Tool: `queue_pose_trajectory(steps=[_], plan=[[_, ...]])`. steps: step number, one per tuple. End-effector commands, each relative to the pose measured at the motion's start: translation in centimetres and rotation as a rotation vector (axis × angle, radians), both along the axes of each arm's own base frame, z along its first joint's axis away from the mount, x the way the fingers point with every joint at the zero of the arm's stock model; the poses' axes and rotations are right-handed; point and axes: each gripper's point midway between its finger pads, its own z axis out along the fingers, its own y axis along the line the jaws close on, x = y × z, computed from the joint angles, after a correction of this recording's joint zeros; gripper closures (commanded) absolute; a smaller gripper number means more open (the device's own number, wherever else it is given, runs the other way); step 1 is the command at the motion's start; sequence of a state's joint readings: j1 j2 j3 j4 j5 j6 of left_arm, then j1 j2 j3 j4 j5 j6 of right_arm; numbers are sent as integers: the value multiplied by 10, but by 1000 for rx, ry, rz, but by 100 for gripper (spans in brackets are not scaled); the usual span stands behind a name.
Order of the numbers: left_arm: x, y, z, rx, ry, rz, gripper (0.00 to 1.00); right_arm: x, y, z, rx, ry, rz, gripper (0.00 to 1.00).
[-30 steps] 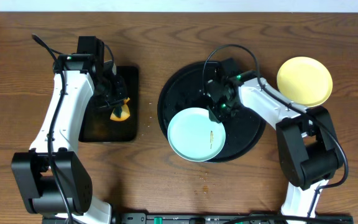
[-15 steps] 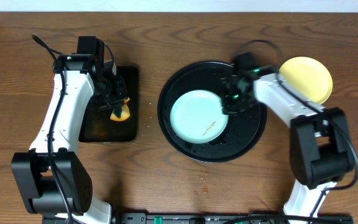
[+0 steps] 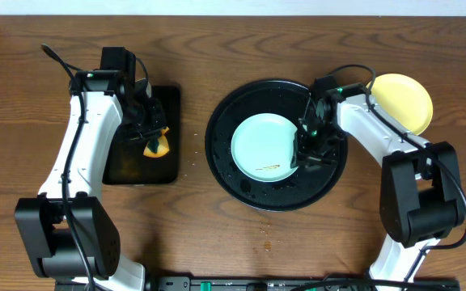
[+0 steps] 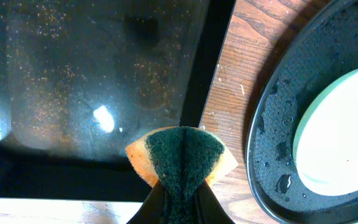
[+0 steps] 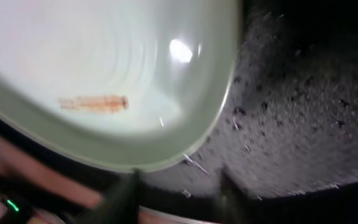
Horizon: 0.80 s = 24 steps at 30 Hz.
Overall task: Clean dirty plates on tray and stack at the side
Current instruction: 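Grip the light-blue plate rim with the right gripper and pull it to center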
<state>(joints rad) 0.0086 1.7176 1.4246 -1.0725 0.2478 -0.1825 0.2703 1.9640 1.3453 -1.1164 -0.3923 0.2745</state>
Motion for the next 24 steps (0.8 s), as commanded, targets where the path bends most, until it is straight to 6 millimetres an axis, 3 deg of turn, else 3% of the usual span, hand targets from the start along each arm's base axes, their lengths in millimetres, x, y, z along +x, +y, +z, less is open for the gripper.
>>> queue_pose_trajectory(steps=[1,3,4,8,11,16,24], plan=[[-2,2,-3,10,10,-4,92,26,0,28,92,-172,218,51],[-2,2,-3,10,9,-4,92,50,1,40,107,-289,289,45],[-2,2,-3,10,9,-4,92,72,4,48,108,-396,344,36],[-2,2,-3,11,9,-4,92,123,13,59,96,-682,536,33],[-2,2,-3,10,10,-4,92,144,27,58,95,-836,729,35],[-1,2,-3,11,5,-4,92,149,53,44,108,-914,929,42],[0,2,-2,11,0,-4,92,128,91,13,176,-871,1050,46]])
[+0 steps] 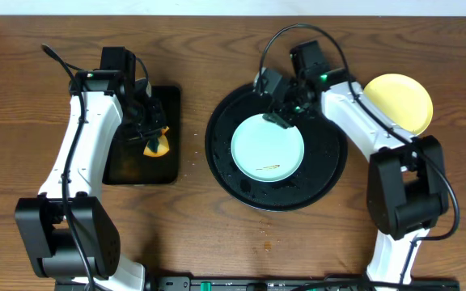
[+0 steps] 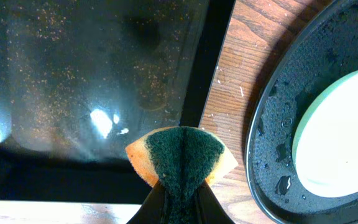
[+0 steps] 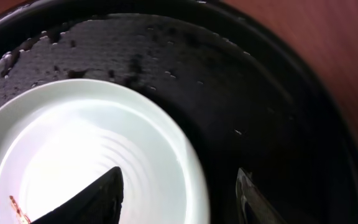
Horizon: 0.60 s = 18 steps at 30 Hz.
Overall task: Clean dirty plates on tray and stack at the side
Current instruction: 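Grip the light-blue plate rim with the right gripper and pull it to center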
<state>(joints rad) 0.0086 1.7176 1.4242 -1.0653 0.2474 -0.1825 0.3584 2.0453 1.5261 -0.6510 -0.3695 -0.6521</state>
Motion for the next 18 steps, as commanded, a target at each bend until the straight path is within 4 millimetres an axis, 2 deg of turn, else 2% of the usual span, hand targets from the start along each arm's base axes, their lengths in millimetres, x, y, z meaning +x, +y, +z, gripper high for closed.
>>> queue_pose_trajectory(steps=[1,7,9,10,11,12,13,18], plan=[[-2,2,-3,10,7,-4,92,-5,16,-21,-31,-8,90,46],[-6,2,-3,10,26,-4,92,4,20,-53,-59,-15,89,51],[-7,2,-3,10,28,-4,92,5,20,-56,-59,-16,89,61],[-7,2,-3,10,29,-4,92,6,21,-55,-57,-19,87,76],[-7,2,-3,10,29,-4,92,6,20,-55,-58,-20,85,83],[-7,2,-3,10,29,-4,92,7,20,-54,-62,-25,82,95],[-7,2,-3,10,29,-4,92,8,18,-52,-69,-29,74,99],[-7,2,-3,10,29,-4,92,15,8,-27,-90,-50,-32,99]])
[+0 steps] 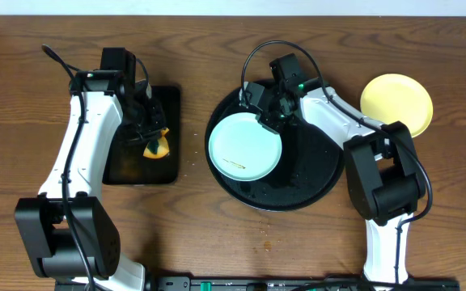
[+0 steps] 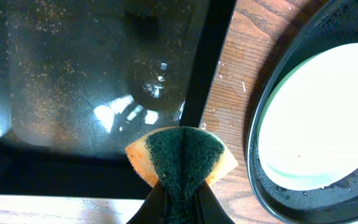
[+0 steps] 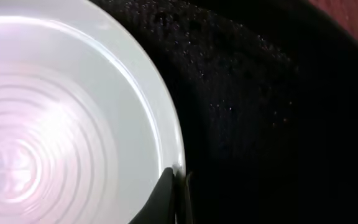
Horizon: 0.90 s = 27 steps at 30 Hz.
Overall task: Clean dirty plates on tray and stack at the side
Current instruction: 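Grip the light-blue plate rim with the right gripper and pull it to center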
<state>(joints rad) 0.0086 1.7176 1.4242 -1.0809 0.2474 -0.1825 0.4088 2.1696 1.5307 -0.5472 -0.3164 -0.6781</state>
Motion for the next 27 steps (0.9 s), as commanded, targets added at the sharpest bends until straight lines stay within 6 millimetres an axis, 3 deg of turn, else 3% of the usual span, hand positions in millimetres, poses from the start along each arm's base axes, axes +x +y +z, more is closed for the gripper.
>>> queue_pose_trajectory(steps=[1,5,6,9,14,16,25,26,27], plan=[[-3,2,-3,10,13,-4,92,9,-13,28,-30,-41,-104,99],[-3,2,-3,10,13,-4,92,10,-44,66,-40,-11,-401,99],[-3,2,-3,10,13,-4,92,3,-63,75,-45,45,-556,99],[-3,2,-3,10,13,-5,92,-18,-90,76,-52,194,-782,99],[-3,2,-3,10,12,-4,92,-56,-129,48,-139,405,-1029,99],[-3,2,-3,10,13,-4,92,-64,-137,37,-143,446,-1111,99],[0,-2,-2,12,-5,-34,92,-90,-145,-15,-131,508,-1248,99],[1,-5,-2,13,-12,-50,92,-91,-144,-17,-123,510,-1245,96],[2,-9,-2,13,-19,-62,92,-89,-142,-19,-110,504,-1227,83]])
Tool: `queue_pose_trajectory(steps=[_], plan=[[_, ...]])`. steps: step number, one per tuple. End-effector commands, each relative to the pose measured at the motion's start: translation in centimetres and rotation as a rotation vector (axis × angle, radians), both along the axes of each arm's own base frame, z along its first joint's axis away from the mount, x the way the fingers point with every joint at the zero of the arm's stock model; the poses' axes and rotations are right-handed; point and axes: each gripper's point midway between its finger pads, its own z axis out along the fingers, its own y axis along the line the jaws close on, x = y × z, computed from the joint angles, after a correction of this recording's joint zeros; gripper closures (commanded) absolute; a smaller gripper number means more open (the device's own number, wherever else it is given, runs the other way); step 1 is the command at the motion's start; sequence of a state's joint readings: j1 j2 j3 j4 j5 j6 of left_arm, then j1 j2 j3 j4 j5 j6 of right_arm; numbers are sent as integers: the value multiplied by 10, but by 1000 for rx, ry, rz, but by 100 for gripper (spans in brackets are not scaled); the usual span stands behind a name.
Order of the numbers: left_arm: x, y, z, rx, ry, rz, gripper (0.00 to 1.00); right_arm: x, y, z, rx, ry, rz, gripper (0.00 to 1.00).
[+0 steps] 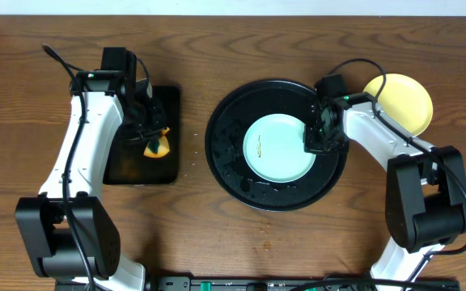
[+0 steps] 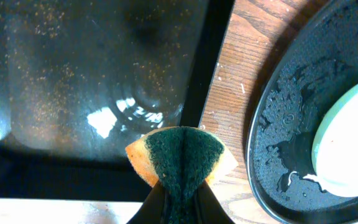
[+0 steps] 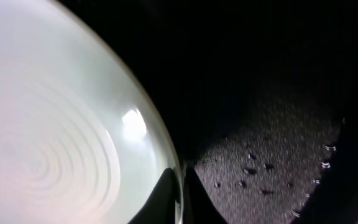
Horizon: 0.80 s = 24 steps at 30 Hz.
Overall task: Clean dirty plates on tray and stack at the side
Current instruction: 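Grip the light-blue plate rim with the right gripper and pull it to center, then scrub the light-blue plate with the sponge in the left gripper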
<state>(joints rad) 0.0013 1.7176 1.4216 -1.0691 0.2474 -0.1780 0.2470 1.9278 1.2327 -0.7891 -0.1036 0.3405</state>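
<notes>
A pale green plate (image 1: 279, 148) with a small brown streak lies in the round black tray (image 1: 226, 166). My right gripper (image 1: 313, 139) is shut on the plate's right rim (image 3: 169, 163), one finger over and one under it. A yellow plate (image 1: 407, 101) sits on the table right of the tray. My left gripper (image 1: 150, 137) is shut on a folded orange and green sponge (image 2: 181, 154), held above the black rectangular pan (image 2: 73, 74) near its right edge.
The round tray's wet floor (image 2: 291, 134) shows puddles and droplets. Bare wood (image 2: 225, 93) separates the pan from the tray. The right arm's cable (image 1: 354, 69) loops over the tray's far right rim.
The green plate has moved from the tray's left part to its right of centre, still in my right gripper, which now holds it from the right side. The left arm and sponge are unchanged.
My right gripper was open at the green plate's right edge, then open over its far rim. Then it was shut on the rim with the plate at the tray's left. Now the plate sits right of centre. The left gripper held the sponge over the pan throughout.
</notes>
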Motion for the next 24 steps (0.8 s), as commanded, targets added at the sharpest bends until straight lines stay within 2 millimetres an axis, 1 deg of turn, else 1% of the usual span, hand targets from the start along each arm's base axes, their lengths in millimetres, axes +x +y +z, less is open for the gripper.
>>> queue_pose_trajectory(steps=[1,2,3,7,8,10,11,13,14,16,17,18,19,21,23,24], plan=[[1,-9,-1,12,-12,-57,92,-4,-3,-11,9,10,-22,75],[2,-12,-1,13,-17,-68,92,-3,-3,-10,11,5,2,70],[2,-13,-1,13,-21,-75,92,-3,-3,-10,11,1,23,69],[4,-31,-1,12,-42,-128,92,-3,-5,-10,9,1,33,73],[6,-43,0,10,-60,-161,92,-4,-5,-11,9,5,32,83],[9,-59,2,6,-88,-204,92,-8,-5,-14,7,14,34,99],[11,-69,2,-1,-106,-226,92,-10,-6,-15,8,19,34,99],[14,-88,5,-17,-140,-269,92,-12,-5,-17,12,25,34,99],[16,-106,7,-28,-170,-294,92,-14,-6,-18,11,28,34,99],[18,-128,10,-44,-203,-320,92,-13,-6,-18,11,27,34,99],[18,-145,11,-56,-232,-352,92,-13,-6,-18,12,24,34,99],[18,-157,12,-64,-250,-379,92,-12,-5,-18,12,23,34,99],[17,-177,11,-77,-273,-414,92,-12,-5,-18,12,21,34,99],[15,-199,7,-91,-289,-439,92,-12,-5,-18,12,20,34,99],[15,-218,-3,-89,-300,-470,92,-12,-5,-18,12,20,34,99],[15,-223,-8,-81,-303,-481,92,-12,-5,-18,12,20,35,99]])
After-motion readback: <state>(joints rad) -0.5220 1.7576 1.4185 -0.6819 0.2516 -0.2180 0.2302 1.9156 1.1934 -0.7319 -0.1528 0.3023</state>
